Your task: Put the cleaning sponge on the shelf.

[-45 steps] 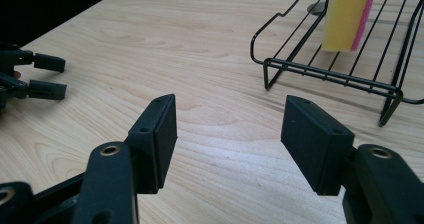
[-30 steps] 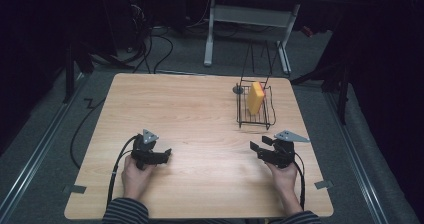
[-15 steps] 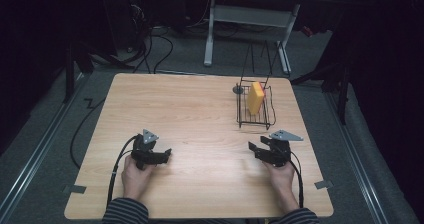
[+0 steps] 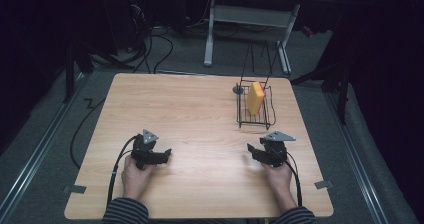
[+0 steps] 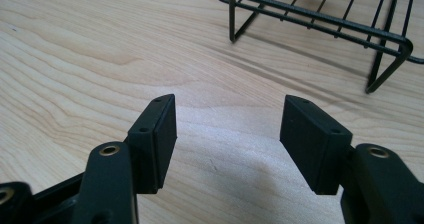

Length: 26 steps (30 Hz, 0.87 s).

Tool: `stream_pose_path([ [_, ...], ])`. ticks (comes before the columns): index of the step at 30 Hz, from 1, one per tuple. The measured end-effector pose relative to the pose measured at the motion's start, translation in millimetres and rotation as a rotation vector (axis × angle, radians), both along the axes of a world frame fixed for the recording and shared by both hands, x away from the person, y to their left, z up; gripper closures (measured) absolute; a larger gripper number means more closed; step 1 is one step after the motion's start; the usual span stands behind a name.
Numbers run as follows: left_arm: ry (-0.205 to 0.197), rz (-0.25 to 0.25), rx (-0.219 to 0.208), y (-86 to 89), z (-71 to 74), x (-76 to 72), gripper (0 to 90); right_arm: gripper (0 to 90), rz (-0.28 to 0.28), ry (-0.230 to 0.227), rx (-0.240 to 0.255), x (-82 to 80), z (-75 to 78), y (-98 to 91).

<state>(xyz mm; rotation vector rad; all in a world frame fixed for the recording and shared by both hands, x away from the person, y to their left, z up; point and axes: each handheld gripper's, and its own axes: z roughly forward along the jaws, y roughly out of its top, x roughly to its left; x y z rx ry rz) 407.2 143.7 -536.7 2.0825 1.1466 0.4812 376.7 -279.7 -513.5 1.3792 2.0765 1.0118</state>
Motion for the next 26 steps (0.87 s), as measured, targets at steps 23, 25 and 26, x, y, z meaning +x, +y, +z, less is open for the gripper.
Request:
stream_pose_path([
  [23, -0.002, -0.001, 0.001, 0.1, -0.1, -0.4, 15.7, 36.2, -0.005, 0.049, -0.077, 5.5, -17.6, 8.7],
  [25, -0.002, -0.001, 0.001, 0.1, -0.1, -0.5, 15.7, 36.1, -0.005, 0.049, -0.077, 5.5, -17.6, 8.7],
  [26, -0.002, -0.001, 0.001, 0.1, -0.1, -0.5, 15.7, 36.2, -0.005, 0.049, -0.078, 5.5, -17.6, 8.7],
])
